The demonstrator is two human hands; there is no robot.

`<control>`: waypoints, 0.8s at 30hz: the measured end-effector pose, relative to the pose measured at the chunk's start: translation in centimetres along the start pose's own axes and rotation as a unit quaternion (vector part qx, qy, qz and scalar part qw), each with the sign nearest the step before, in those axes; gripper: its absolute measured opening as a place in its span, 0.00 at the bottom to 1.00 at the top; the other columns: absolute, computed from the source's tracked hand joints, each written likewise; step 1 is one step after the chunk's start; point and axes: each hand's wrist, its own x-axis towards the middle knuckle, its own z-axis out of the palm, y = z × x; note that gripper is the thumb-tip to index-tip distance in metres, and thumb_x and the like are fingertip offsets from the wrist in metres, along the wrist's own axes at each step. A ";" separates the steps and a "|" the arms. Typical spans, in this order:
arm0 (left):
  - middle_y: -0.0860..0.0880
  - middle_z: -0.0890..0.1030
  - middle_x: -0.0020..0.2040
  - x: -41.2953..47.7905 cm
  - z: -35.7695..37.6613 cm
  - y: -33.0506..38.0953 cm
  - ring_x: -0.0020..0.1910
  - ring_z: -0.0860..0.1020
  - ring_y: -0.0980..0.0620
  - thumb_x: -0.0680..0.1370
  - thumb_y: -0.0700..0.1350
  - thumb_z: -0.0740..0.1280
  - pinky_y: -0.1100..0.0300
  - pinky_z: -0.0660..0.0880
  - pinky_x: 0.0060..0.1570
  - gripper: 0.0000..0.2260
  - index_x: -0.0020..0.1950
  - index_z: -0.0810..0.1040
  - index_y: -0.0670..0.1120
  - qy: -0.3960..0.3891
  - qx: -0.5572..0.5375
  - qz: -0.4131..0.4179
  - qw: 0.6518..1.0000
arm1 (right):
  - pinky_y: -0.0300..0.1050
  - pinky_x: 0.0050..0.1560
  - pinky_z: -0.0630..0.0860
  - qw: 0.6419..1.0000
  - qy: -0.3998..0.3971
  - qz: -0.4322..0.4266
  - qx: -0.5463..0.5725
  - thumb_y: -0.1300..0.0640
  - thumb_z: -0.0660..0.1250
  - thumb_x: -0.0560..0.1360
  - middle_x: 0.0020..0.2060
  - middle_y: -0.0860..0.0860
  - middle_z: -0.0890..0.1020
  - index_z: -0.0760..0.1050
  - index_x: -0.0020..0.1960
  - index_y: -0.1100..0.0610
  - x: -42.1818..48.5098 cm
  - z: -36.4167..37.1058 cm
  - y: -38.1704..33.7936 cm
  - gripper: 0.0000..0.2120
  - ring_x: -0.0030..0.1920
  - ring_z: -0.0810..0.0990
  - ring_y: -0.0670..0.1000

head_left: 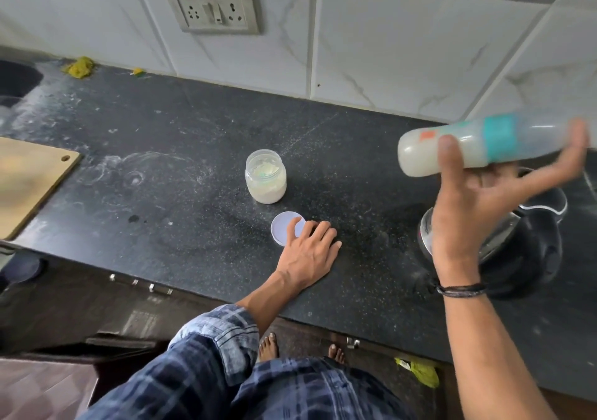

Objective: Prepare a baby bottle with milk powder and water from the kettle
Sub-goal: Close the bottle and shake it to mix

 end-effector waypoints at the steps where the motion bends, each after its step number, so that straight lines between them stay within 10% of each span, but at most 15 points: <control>1: 0.51 0.78 0.61 0.0 -0.1 0.0 0.57 0.76 0.46 0.86 0.55 0.55 0.37 0.63 0.68 0.16 0.59 0.79 0.48 -0.003 -0.001 0.001 1.000 | 0.55 0.62 0.81 1.000 -0.007 0.005 -0.014 0.66 0.78 0.75 0.74 0.35 0.68 0.50 0.79 0.58 -0.1 0.0 0.1 0.46 0.70 0.77 0.55; 4: 0.51 0.78 0.62 0.0 -0.2 0.0 0.57 0.76 0.46 0.86 0.56 0.56 0.37 0.63 0.68 0.16 0.60 0.79 0.48 -0.007 -0.002 0.004 1.000 | 0.59 0.56 0.83 0.987 -0.099 0.096 -0.082 0.61 0.81 0.72 0.70 0.36 0.72 0.59 0.77 0.46 -1.2 -0.2 0.2 0.43 0.62 0.81 0.48; 8: 0.51 0.78 0.62 0.0 -0.3 0.1 0.57 0.76 0.46 0.86 0.55 0.56 0.37 0.63 0.68 0.16 0.59 0.79 0.48 -0.003 0.000 -0.003 1.000 | 0.56 0.60 0.82 0.999 -0.010 0.025 -0.031 0.62 0.80 0.74 0.76 0.50 0.65 0.54 0.78 0.51 -1.0 -0.1 -0.4 0.44 0.70 0.77 0.57; 13: 0.51 0.78 0.62 -0.1 0.0 0.0 0.56 0.76 0.45 0.86 0.55 0.57 0.38 0.62 0.68 0.15 0.59 0.79 0.48 0.003 -0.005 0.005 1.000 | 0.53 0.55 0.84 0.983 -0.123 0.096 -0.093 0.57 0.82 0.72 0.69 0.38 0.73 0.57 0.77 0.47 -1.0 -0.3 -0.7 0.44 0.60 0.83 0.51; 24: 0.51 0.78 0.62 0.0 -0.1 0.1 0.56 0.76 0.46 0.86 0.56 0.55 0.38 0.62 0.68 0.16 0.59 0.79 0.48 0.006 0.005 0.001 1.000 | 0.51 0.57 0.83 0.998 -0.048 0.039 -0.021 0.60 0.80 0.75 0.72 0.39 0.71 0.53 0.78 0.53 -0.3 0.1 -0.6 0.44 0.64 0.81 0.54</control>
